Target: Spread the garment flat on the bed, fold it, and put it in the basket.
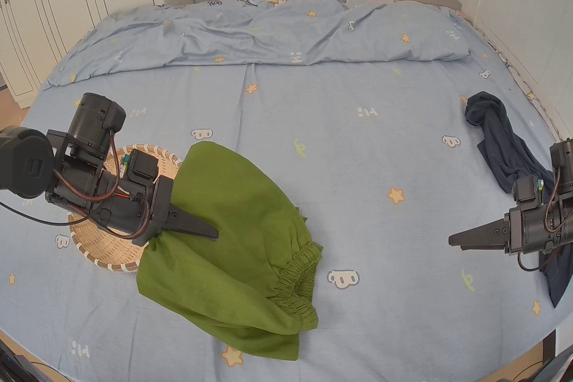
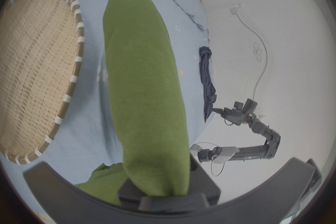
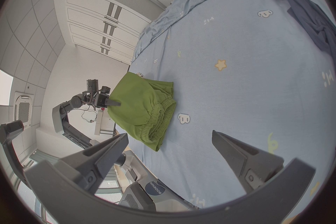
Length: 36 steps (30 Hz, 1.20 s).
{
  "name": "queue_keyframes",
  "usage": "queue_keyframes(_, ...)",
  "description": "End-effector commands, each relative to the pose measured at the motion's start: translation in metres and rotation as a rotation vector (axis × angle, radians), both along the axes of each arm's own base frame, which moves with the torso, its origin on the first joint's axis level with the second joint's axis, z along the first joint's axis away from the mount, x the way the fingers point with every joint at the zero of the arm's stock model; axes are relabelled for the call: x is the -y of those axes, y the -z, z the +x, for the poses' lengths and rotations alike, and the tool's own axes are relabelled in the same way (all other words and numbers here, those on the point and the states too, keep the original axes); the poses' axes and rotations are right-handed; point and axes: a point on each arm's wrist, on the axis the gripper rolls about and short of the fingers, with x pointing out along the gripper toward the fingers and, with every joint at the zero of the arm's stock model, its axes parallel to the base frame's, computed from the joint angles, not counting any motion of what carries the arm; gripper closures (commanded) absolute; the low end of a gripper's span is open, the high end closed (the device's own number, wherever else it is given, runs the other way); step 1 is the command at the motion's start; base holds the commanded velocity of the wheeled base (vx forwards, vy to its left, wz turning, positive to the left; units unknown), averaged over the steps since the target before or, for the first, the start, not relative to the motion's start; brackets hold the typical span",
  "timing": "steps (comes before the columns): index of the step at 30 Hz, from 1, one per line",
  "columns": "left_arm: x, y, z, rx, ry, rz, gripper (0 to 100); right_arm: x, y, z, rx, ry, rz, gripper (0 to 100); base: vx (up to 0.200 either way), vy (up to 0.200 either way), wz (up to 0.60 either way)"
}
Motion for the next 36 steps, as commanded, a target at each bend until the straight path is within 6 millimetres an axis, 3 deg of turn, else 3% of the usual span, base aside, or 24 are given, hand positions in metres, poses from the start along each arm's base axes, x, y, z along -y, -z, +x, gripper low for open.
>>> queue_keyframes(1, 0.003, -0.025, -0.016, 0.139, 0.062, -0.002, 100, 0.000, -0.001, 0.000, 0.007, 0.003, 0.001, 0, 0.000, 0.000, 0.00)
queue_keyframes(5, 0.001, -0.040, -0.025, 0.220, 0.092, 0.008, 100, 0.001, 0.001, 0.002, 0.000, 0.004, 0.000, 0, 0.000, 0.000, 0.00)
queue_keyframes(14, -0.006, -0.066, -0.013, 0.423, 0.029, 0.059, 100, 0.000, 0.002, 0.001, 0.001, -0.002, -0.004, 0, 0.000, 0.000, 0.00)
queue_keyframes(21, -0.038, -0.078, 0.000, 0.544, -0.113, 0.056, 100, 0.000, 0.002, 0.002, 0.003, -0.002, -0.003, 0, 0.000, 0.000, 0.00)
queue_keyframes(24, -0.067, -0.083, 0.008, 0.586, -0.222, 0.065, 100, 0.000, 0.002, 0.002, 0.004, -0.003, -0.004, 0, 0.000, 0.000, 0.00)
queue_keyframes(27, -0.076, -0.085, 0.010, 0.600, -0.259, 0.066, 100, 0.000, 0.002, 0.002, 0.004, -0.003, -0.004, 0, 0.000, 0.000, 0.00)
queue_keyframes(31, -0.110, -0.089, 0.013, 0.659, -0.390, 0.082, 100, -0.001, 0.002, 0.001, 0.002, -0.006, -0.004, 0, 0.000, 0.000, 0.00)
queue_keyframes(36, -0.127, -0.087, 0.014, 0.637, -0.465, 0.074, 100, 0.000, 0.000, 0.000, 0.010, -0.004, -0.003, 0, 0.000, 0.000, 0.00)
